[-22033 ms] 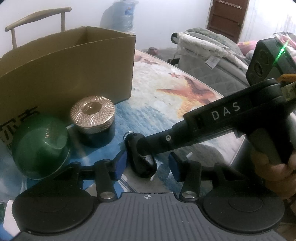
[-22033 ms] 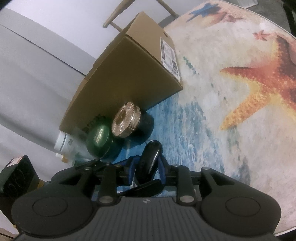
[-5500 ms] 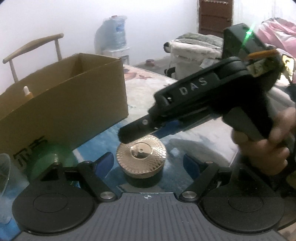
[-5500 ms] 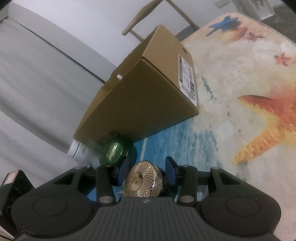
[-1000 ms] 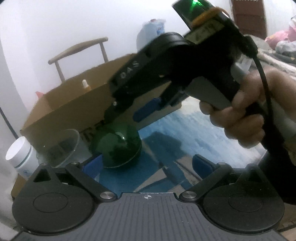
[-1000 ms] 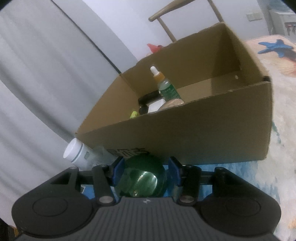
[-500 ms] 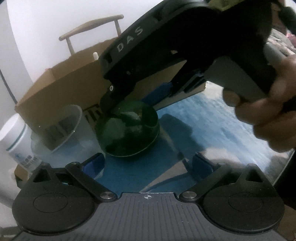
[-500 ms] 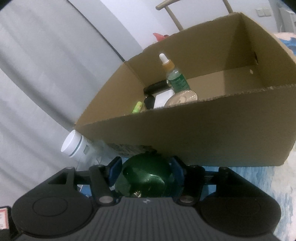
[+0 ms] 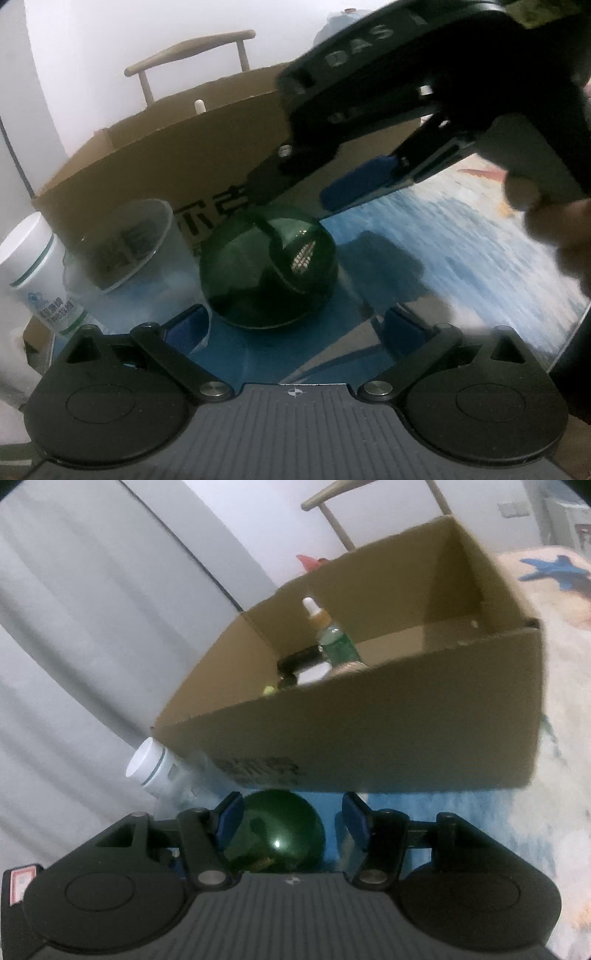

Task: Organize rigid objects
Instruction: 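Lift the green ball with the right gripper and adjust the grip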

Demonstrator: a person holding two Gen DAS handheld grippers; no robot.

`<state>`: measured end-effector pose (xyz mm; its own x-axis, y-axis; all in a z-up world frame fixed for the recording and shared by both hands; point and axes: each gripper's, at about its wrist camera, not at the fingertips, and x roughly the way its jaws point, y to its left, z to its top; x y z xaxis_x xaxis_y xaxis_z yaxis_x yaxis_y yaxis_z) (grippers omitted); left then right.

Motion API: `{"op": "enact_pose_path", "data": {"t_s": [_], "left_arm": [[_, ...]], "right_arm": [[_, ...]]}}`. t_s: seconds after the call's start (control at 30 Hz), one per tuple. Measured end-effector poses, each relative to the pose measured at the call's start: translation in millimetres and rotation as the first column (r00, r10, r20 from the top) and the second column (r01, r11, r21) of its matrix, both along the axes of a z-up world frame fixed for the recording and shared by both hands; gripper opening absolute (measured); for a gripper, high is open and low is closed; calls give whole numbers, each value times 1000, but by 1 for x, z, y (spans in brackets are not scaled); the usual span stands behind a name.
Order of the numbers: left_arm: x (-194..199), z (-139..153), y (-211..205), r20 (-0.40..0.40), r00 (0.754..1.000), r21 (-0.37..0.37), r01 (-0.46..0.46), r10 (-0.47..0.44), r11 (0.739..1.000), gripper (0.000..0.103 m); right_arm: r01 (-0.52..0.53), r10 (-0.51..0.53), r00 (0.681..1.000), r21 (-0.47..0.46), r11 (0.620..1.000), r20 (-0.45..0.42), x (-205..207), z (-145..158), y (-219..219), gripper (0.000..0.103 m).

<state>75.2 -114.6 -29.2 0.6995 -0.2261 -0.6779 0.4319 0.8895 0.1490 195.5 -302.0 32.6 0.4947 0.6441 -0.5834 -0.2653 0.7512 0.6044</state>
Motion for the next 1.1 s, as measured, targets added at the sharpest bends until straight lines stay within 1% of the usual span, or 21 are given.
{"op": "enact_pose_path", "data": {"t_s": [0.07,0.17,0.23,0.33,0.57,0.7,0.77,0.97,1.1], "left_arm": [[3,-1,1,-1,1000,-14,-6,6,1000,102],[6,-1,2,-1,1000,-27,-9,9,1000,102],[6,-1,1,4,1000,-26,-7,7,1000,102],[4,-1,-1,6,1000,-30,10,-10,999,102],[-9,-1,-14,11,995,-36,101,-100,994,102],[-18,-2,-25,18,987,-20,159,-159,987,102],[-22,-3,-31,25,982,0,186,-186,983,102],[-26,-3,-36,34,973,0,227,-227,974,102],[-19,0,-34,44,972,-15,231,-231,973,102]], "right_arm": [[-15,15,1000,-16,1000,-4,3,-3,8,63],[-45,45,999,-3,999,-15,2,-6,15,64],[-44,44,999,-14,999,-5,-2,-5,15,65],[-35,35,999,-7,999,-22,-6,-5,10,65],[29,-29,999,-9,1000,-31,-28,-5,-11,65],[71,-72,997,-14,997,-21,-44,-5,-23,65],[92,-92,996,-16,996,-17,-50,-5,-28,65],[131,-131,991,-29,991,-2,-63,-4,-38,65],[144,-144,990,-31,989,9,-67,-4,-39,66]]}}
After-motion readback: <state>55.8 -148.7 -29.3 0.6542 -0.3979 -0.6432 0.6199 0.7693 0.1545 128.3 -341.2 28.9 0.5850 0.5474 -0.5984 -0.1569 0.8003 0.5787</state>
